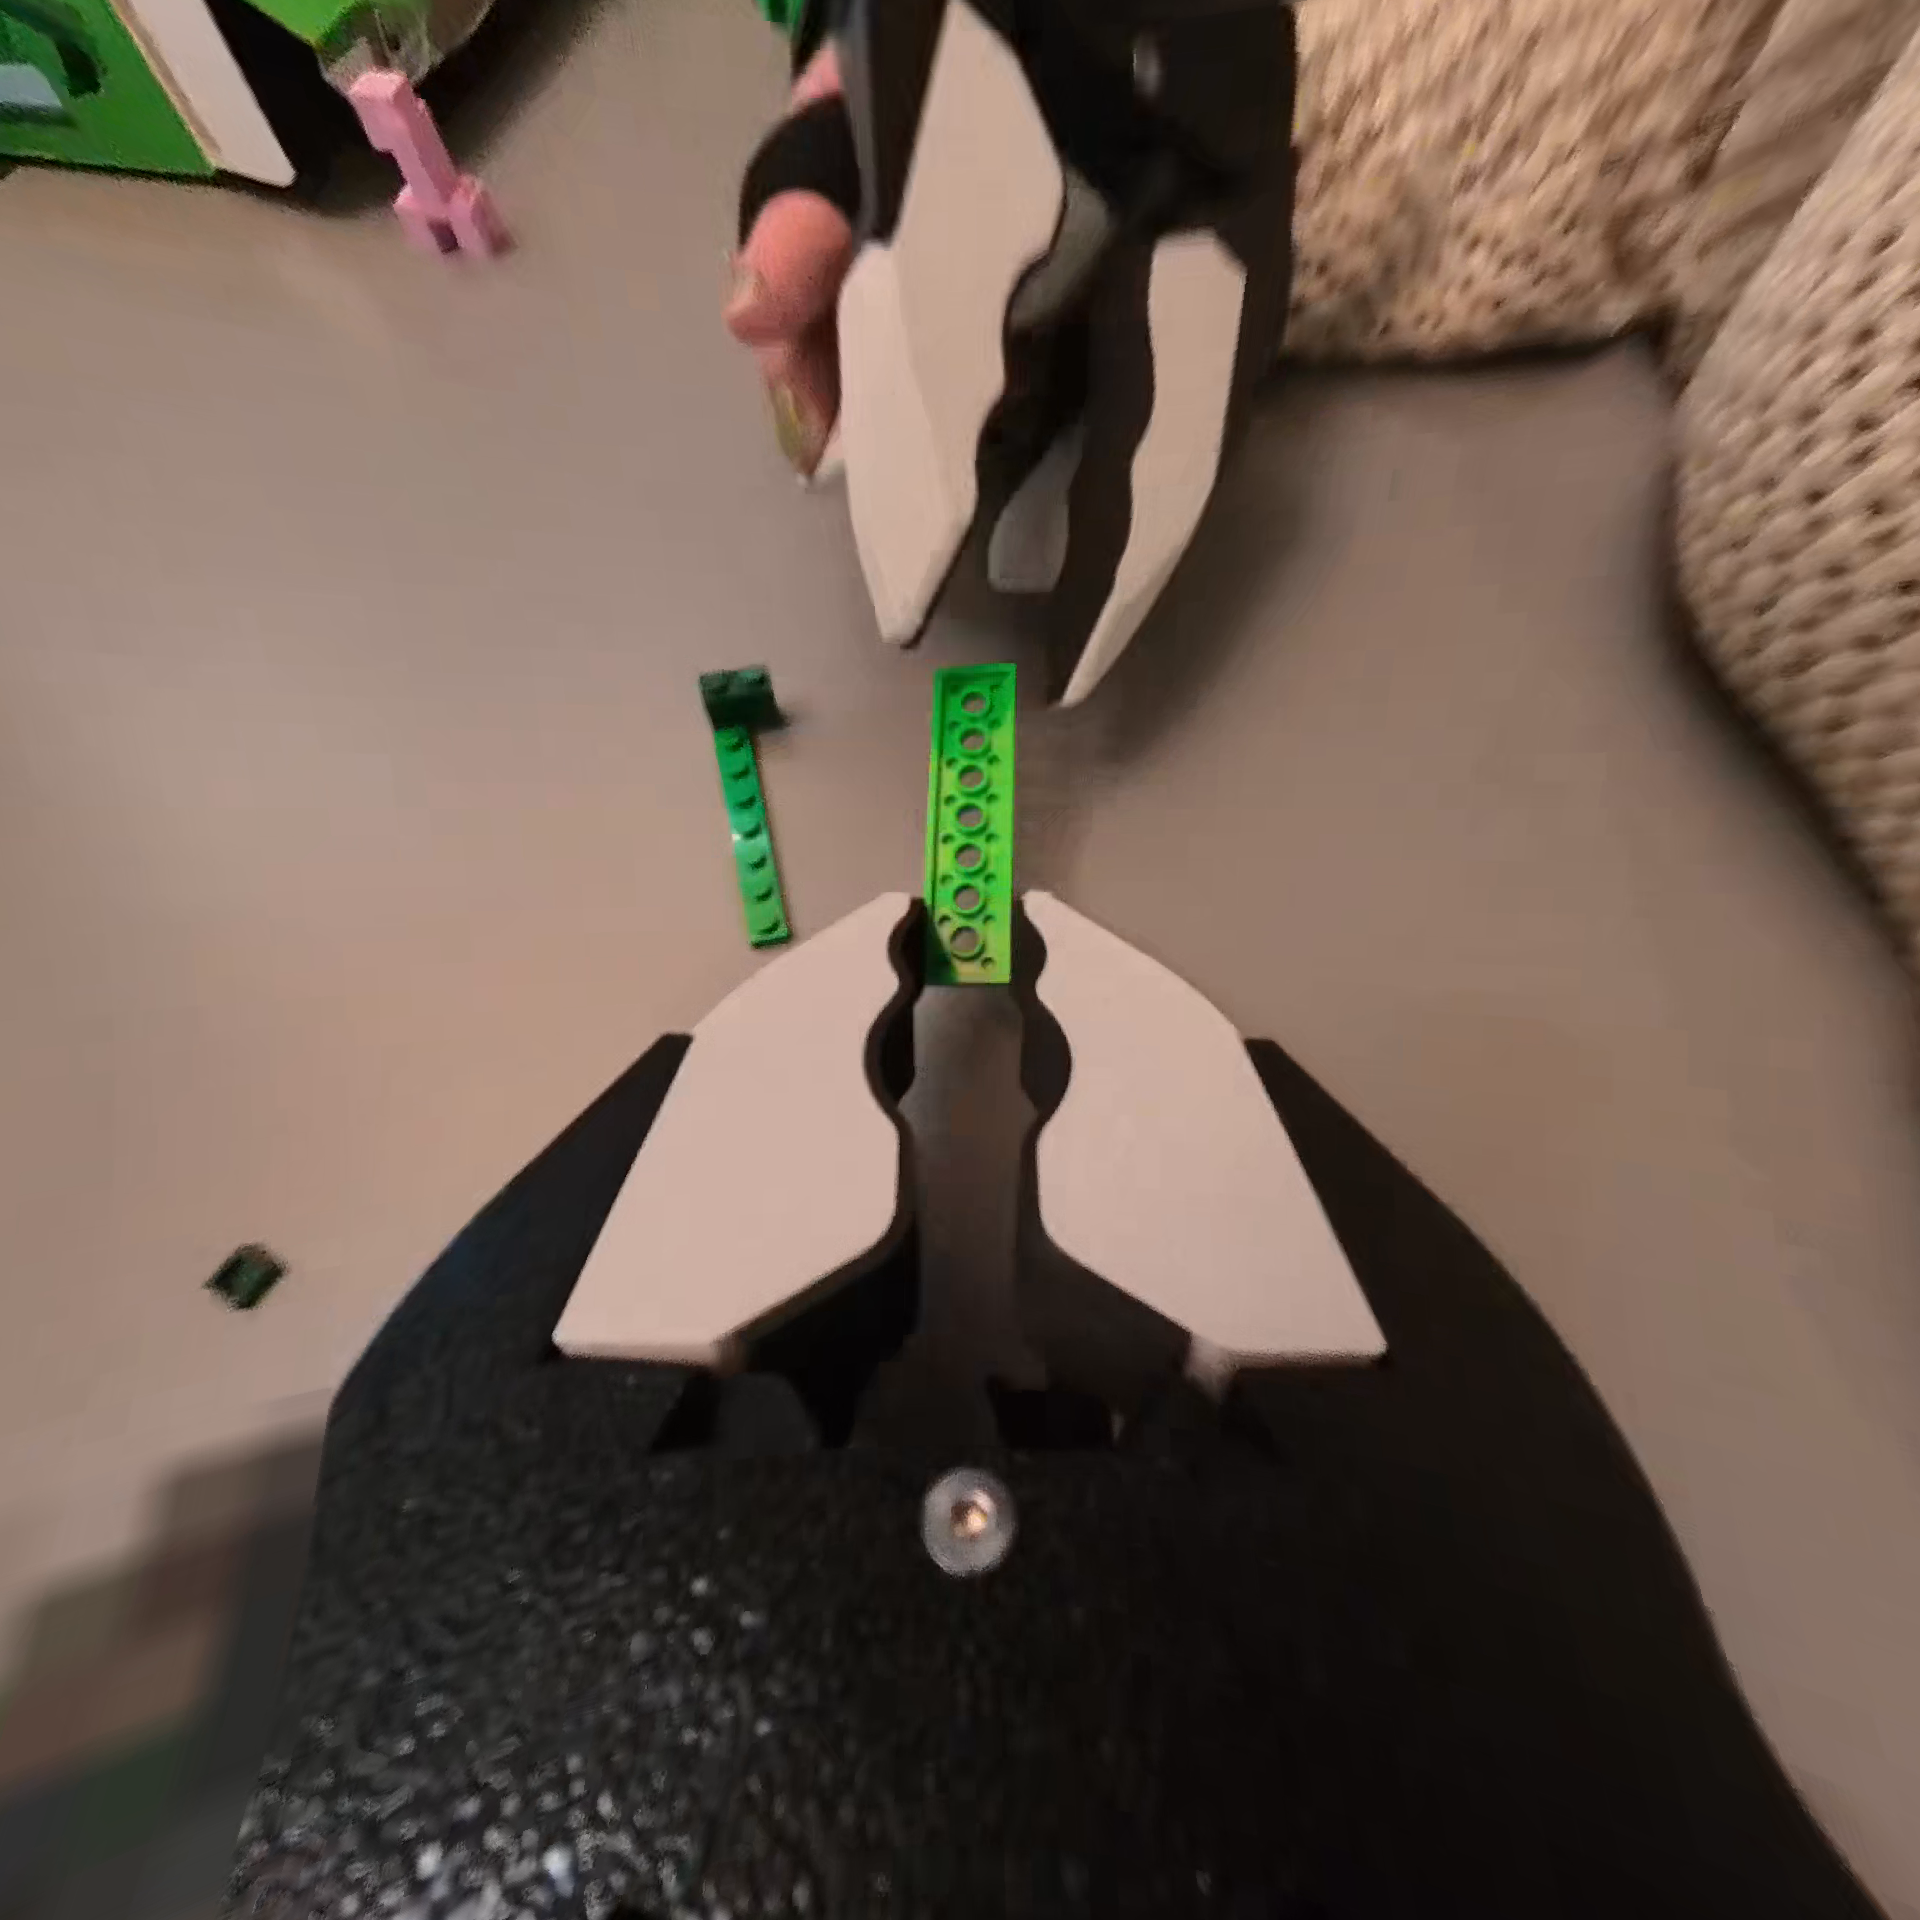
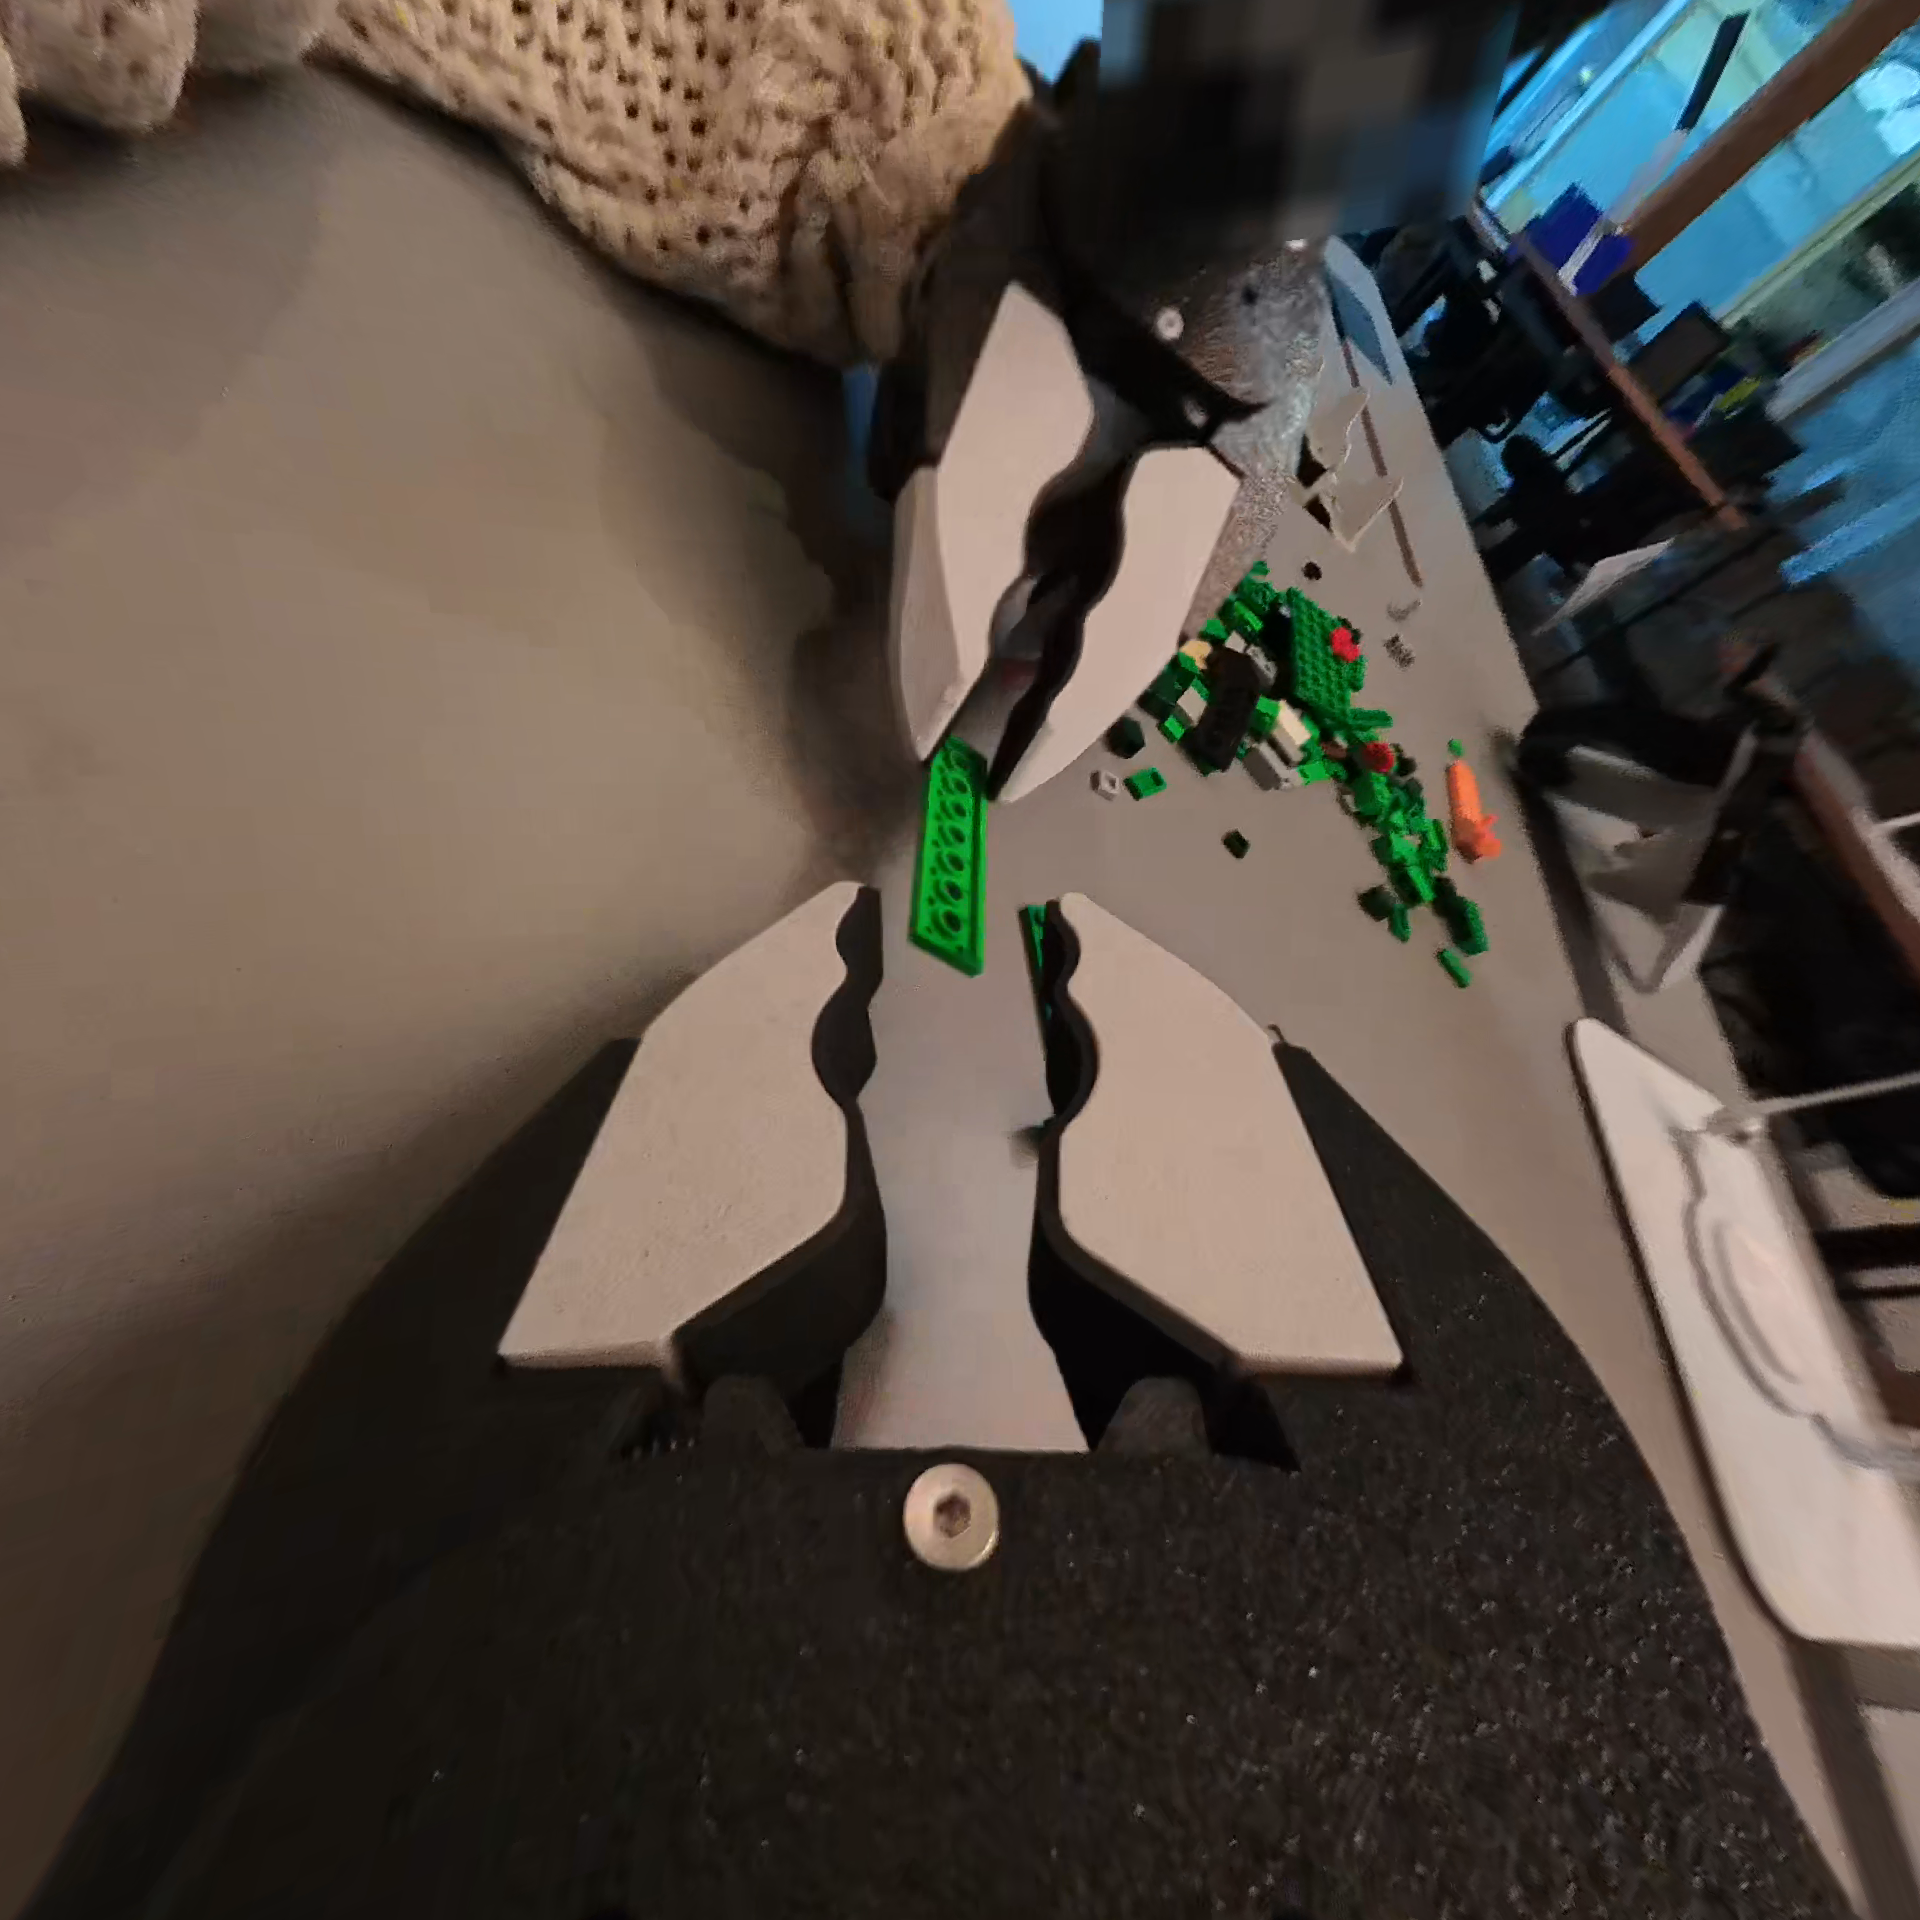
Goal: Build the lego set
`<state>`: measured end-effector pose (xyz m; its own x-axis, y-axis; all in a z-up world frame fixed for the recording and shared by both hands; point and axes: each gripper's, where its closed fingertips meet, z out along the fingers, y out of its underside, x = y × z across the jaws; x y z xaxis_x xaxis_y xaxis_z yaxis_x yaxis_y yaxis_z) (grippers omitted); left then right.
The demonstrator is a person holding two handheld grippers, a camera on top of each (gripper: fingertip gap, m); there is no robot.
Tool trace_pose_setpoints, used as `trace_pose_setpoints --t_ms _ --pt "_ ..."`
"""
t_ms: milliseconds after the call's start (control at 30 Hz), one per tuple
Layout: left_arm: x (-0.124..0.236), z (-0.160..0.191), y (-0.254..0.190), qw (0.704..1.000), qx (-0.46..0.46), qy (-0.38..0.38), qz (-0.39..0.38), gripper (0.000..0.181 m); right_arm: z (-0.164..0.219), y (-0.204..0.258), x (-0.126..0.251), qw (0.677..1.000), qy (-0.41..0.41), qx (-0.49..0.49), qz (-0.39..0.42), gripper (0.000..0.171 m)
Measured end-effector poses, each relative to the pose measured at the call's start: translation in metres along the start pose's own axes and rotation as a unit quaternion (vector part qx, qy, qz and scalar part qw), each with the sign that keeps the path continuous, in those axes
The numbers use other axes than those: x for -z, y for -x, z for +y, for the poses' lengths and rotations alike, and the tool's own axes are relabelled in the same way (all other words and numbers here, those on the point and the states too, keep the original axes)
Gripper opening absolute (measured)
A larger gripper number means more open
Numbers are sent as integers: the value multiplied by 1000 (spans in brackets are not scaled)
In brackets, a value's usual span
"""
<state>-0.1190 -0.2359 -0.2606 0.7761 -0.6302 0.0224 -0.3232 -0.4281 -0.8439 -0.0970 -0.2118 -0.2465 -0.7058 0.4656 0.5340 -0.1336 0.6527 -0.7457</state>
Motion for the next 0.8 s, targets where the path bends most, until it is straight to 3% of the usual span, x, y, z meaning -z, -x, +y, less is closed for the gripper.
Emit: trace_pose_setpoints --t_ms 267,333,467,533,633,800 --pt "3 -10 -10 995 63 -39 61 14 -8 2 0 999 -5 46 22 9" --pt "3 -13 -7 996 58 -48 47 13 -8 0 1 1000 -7 13 21 5" --pt "2 -14 7 998 -14 -45 -39 36 -4 -13 4 990 -9 -141 17 5" --pt "1 -13 17 988 -100 -25 -112 35 2 -13 3 971 7 -238 -12 5" --pt "4 -19 25 949 -236 -14 -209 35 5 -11 1 926 13 -372 -53 5" --pt "-2 -22 18 910 -335 3 -244 29 -2 -5 4 830 -22 -542 -130 5"
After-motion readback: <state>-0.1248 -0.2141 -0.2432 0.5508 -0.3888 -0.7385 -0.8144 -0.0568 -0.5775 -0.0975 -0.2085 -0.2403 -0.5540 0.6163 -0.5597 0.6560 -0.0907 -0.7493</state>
